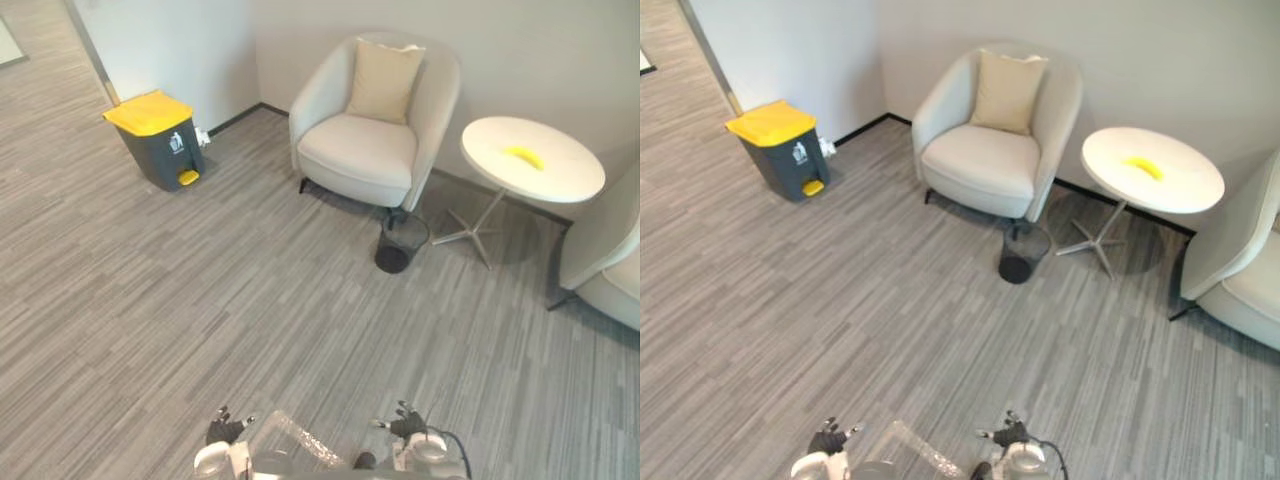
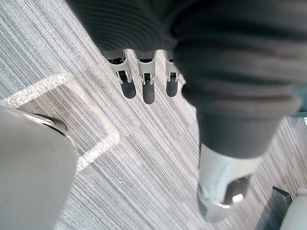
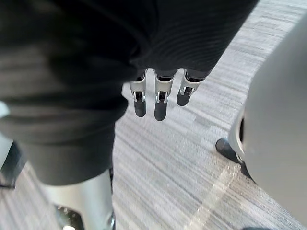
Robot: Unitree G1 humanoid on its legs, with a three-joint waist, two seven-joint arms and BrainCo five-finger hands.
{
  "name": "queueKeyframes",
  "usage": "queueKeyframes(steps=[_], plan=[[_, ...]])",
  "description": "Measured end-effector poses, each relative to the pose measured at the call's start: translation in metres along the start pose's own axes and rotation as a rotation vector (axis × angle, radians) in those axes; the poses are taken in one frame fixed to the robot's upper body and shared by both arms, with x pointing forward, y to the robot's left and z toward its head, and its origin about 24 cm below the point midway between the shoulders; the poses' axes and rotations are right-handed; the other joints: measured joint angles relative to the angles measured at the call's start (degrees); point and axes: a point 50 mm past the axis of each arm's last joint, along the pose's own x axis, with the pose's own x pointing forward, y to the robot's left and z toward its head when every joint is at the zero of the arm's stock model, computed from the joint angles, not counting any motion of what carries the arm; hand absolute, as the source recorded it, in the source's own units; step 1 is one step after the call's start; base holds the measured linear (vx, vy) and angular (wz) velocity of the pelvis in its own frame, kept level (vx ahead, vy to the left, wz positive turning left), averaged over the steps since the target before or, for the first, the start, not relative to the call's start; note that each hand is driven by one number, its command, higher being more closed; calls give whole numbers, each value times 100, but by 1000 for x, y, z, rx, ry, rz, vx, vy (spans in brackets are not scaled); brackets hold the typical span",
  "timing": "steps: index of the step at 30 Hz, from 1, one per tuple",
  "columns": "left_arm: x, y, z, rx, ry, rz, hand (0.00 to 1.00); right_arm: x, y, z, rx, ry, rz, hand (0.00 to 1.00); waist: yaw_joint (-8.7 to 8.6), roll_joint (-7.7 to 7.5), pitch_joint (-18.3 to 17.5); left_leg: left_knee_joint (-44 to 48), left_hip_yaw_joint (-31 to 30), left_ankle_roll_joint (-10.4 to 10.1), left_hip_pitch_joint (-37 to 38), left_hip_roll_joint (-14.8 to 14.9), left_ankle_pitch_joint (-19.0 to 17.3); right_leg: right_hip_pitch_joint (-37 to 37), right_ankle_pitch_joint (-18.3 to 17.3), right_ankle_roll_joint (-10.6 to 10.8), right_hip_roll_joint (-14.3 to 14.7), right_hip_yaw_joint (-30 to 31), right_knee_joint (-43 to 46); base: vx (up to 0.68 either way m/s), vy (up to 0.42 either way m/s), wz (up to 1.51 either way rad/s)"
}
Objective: Organize the slippers on the shoe rack
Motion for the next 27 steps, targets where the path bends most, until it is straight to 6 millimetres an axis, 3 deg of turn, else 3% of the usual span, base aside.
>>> queueKeyframes(steps=[2, 5, 6, 7, 9, 12, 17, 27], plan=[[-1, 0, -1, -13, 0, 5, 0, 0, -3, 0, 2, 1, -9, 0, 33, 71, 30, 872, -368, 73, -354, 98, -75, 109, -93, -74, 135, 244, 84, 116, -23, -66], [-2, -6, 0, -15, -8, -7, 0, 1, -3, 2, 3, 0, -15, 0, 40, 65, 24, -16, -1069, 46, -432, -223, -445, 14, -116, -35, 124, 741, 159, 122, 95, -93], [-2, -8, 0, -16, -10, -10, 0, 1, -3, 2, 2, 2, -16, 0, 54, 90, 8, -556, -1492, 45, -434, -346, -405, -83, -116, 33, 120, 912, 234, 93, 165, -108], [-3, -12, -1, -18, -4, -21, 0, 1, -4, 4, 5, 0, -20, 0, 57, 166, -31, -934, -1807, -188, -405, -423, -124, -178, -122, 132, 150, 1091, 321, 71, 135, -88], [-2, -10, -1, 8, -2, -20, 0, -1, 2, -3, 39, 25, -13, 0, 48, -45, -167, -1233, -1470, -55, -209, -528, -41, -194, -18, 271, 36, 1405, 191, 195, 181, -73], [-1, -6, -3, 22, 9, -12, 0, -3, 7, -8, 67, 38, -3, 0, 61, -127, -274, -1338, -1168, -48, -65, -623, -46, -98, 139, 408, -68, 1698, -134, 153, 149, -53], [-1, -9, -7, 26, 31, -20, 0, -4, 5, -9, 95, 35, -9, 0, 48, -102, -339, -1751, -734, 46, 343, -721, 8, -5, 212, 496, -203, 2063, -292, 75, 90, -41], [-3, -12, -14, 26, 51, -31, 0, -5, 3, -12, 97, 44, -14, 0, 16, -9, -434, -2128, -682, 172, 608, -713, 104, 73, 239, 523, -214, 2037, -369, -12, -8, -3]])
